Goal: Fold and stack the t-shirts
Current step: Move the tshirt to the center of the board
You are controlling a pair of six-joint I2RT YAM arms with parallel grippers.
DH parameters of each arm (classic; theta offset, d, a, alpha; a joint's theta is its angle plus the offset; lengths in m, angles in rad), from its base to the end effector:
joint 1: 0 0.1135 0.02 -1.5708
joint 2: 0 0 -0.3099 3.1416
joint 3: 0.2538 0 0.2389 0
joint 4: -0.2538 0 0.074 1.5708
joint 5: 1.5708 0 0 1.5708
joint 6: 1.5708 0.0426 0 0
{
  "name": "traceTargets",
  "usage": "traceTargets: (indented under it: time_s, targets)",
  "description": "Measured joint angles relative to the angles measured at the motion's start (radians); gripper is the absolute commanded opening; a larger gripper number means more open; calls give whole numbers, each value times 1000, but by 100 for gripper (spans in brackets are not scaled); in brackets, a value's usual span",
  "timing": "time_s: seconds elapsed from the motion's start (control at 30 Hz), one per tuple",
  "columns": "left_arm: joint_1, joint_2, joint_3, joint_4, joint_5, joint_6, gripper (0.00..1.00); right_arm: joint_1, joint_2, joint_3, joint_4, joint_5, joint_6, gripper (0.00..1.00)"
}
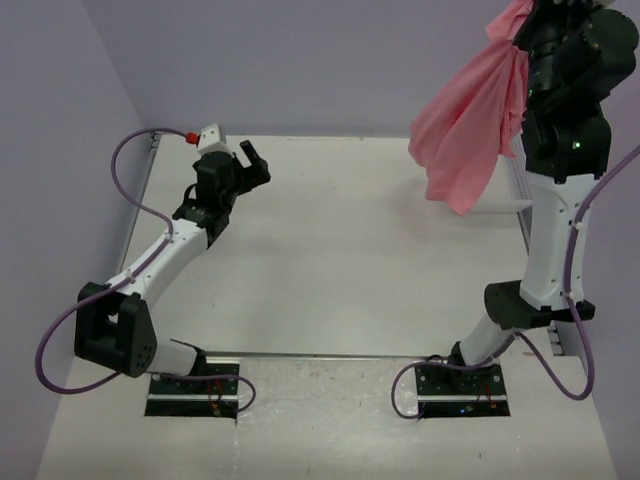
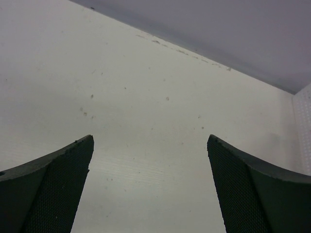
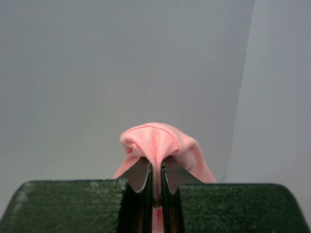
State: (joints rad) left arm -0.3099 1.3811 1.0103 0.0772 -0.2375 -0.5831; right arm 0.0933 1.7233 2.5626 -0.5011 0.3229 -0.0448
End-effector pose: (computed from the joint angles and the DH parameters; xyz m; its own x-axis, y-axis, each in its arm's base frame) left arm 0.2976 -0.0848 0.3566 -0.2752 -0.4738 -0.8365 -0.0834 0.8786 -0.4702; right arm 0.2848 0.0131 0.6699 0.3206 -0.0127 -0.9471 0.2243 0.9725 0.0629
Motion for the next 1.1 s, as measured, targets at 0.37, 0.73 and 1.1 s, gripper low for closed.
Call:
traceTargets:
  time_s: [0.37,0.73,1.1]
  targets:
    - [11,149,465,-343,-106,71,99,350,-101,-43,-53,75,-95,0]
    - [192,117,640,-625,-172,87,97,782,-123,-193,-211,256,-99,0]
    - [190,64,572,-634,-6,133,99,933,-133,-193,-215,419,-174,0]
